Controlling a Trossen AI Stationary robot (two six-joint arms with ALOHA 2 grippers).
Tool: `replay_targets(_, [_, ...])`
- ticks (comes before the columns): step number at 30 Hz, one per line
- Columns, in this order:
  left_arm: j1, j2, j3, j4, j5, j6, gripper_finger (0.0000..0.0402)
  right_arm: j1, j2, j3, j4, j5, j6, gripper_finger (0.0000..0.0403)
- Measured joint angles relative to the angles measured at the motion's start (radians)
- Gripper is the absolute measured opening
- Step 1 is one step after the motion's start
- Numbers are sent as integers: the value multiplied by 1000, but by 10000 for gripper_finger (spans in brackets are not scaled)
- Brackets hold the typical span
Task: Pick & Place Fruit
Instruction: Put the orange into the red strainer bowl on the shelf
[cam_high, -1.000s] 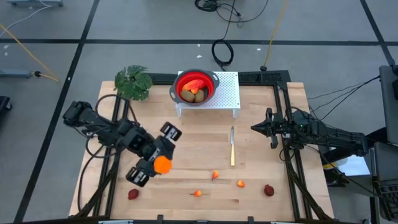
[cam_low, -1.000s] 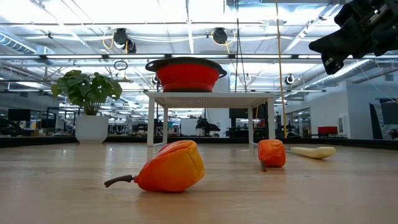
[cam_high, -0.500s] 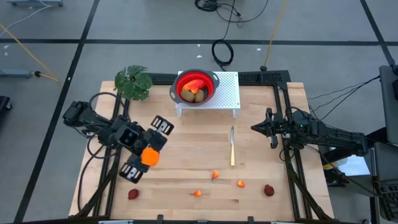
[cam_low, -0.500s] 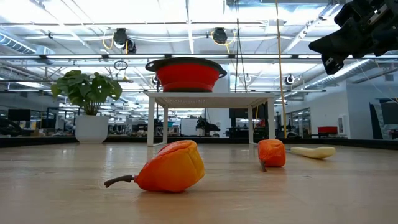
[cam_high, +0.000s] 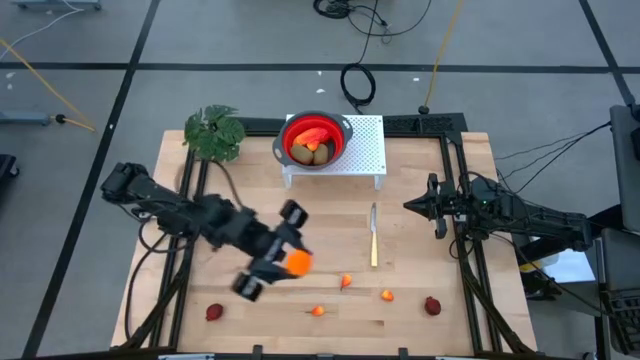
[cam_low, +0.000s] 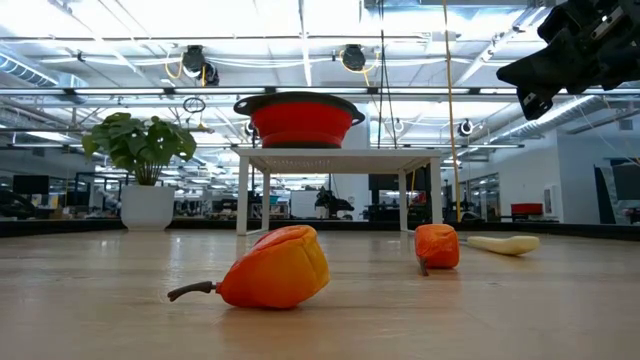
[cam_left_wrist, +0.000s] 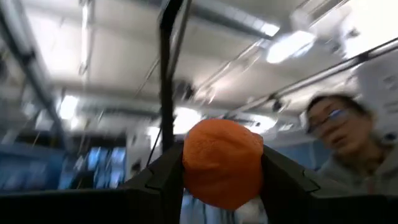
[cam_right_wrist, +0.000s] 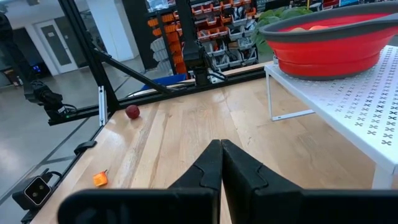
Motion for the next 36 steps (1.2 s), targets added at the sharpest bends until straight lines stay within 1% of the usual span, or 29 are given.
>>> replay_targets(5, [0,0,0,-276,-194,-119,166,0,0,0,0,0,0,0])
replay_targets(11, [0,0,0,-511,-430,-257,166,0,0,0,0,0,0,0])
replay_targets(15, [0,0,0,-617,-588,-266,166,0,0,0,0,0,0,0])
replay_targets(19, [3,0,0,-675,-742,-244,166,0,0,0,0,0,0,0])
replay_targets(22, [14,0,0,-702,-819,-216,166,0,0,0,0,0,0,0])
replay_targets(25, [43,0,0,-709,-849,-196,166,0,0,0,0,0,0,0])
replay_targets(30, [112,-5,0,-751,-839,-212,166,0,0,0,-1,0,0,0])
replay_targets(36, [233,-21,0,-802,-670,-229,166,0,0,0,-5,0,0,0])
